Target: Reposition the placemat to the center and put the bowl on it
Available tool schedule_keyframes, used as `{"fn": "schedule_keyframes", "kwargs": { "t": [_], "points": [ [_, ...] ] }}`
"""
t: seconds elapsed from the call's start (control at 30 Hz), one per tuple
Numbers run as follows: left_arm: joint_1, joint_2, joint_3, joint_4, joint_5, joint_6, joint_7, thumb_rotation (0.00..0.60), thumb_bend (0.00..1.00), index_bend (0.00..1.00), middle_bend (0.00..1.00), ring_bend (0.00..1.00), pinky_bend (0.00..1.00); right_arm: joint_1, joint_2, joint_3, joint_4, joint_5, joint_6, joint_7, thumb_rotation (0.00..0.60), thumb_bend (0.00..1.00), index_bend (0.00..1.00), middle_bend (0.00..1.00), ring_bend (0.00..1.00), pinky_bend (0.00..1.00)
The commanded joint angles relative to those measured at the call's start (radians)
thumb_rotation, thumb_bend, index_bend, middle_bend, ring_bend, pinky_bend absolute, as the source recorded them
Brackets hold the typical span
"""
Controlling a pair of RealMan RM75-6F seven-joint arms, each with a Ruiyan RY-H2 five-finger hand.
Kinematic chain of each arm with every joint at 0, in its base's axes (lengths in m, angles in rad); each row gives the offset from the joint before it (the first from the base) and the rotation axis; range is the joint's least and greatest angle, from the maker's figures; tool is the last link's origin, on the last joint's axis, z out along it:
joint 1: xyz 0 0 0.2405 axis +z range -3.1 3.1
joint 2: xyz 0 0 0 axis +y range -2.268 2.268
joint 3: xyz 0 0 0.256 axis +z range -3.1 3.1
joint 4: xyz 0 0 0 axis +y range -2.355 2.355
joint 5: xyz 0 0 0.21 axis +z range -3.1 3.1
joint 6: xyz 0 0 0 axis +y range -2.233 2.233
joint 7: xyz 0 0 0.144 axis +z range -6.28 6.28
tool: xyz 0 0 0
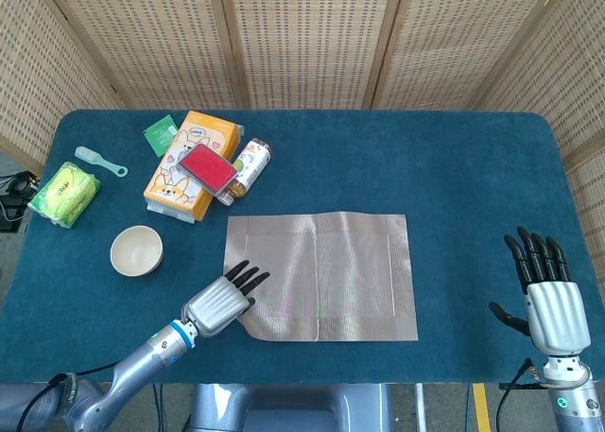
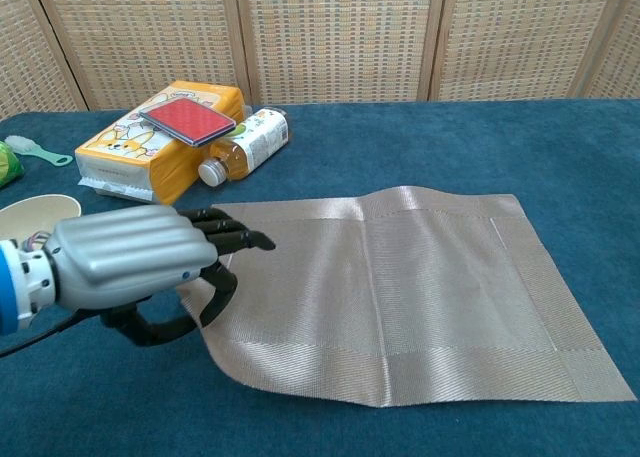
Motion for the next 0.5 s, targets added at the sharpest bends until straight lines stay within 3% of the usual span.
{"fn": "schedule_keyframes", "kwargs": {
  "t": [0.03, 0.5],
  "points": [
    [0.022, 0.024, 0.030, -0.033, 0.007, 0.005, 0.018, 0.600, 0.51, 0.79, 0.00, 0.00, 0.00, -0.001, 0.001, 0.000, -0.001, 0.000, 0.000, 0.000, 0.600, 0.00, 0.00, 0.00, 0.00, 0.00],
    [0.068, 0.059, 0.072, -0.055, 0.017, 0.024, 0.091, 0.600, 0.52, 0.79, 0.00, 0.00, 0.00, -0.004, 0.007, 0.001, -0.006, -0.004, 0.001, 0.004, 0.600, 0.00, 0.00, 0.00, 0.00, 0.00]
  ]
}}
